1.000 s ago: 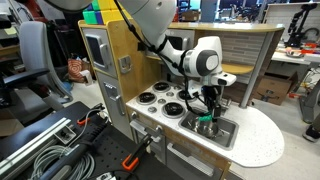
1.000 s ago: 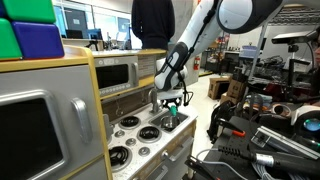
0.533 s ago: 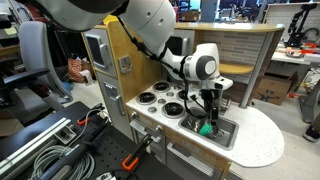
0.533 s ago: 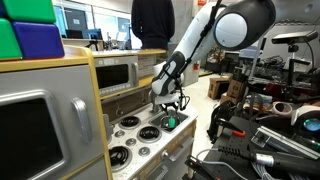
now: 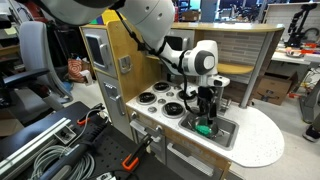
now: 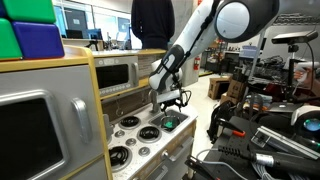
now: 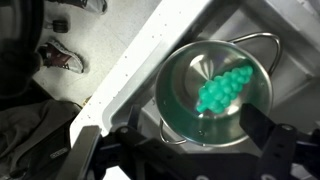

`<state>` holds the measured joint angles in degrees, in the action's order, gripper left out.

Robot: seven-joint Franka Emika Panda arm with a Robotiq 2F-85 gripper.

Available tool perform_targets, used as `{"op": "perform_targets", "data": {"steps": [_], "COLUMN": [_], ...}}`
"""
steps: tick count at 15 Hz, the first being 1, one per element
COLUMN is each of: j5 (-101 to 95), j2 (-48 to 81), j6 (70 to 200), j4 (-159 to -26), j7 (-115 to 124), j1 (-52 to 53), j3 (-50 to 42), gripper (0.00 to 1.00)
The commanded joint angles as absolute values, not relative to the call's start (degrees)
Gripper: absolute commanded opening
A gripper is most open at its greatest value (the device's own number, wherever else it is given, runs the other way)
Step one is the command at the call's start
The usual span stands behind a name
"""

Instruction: Pick up the green grapes from the stove and place them inside the silver pot in the sink

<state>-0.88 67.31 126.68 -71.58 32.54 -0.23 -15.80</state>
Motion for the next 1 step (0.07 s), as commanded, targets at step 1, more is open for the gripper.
{"op": "perform_targets", "data": {"steps": [1], "j5": [-1.35], "j2": [65.12], "j6": [126.44], "j4": [-73.62], "j7": [29.10], "j1": [-0.86], "j3": [-15.39], "gripper": [1.00]}}
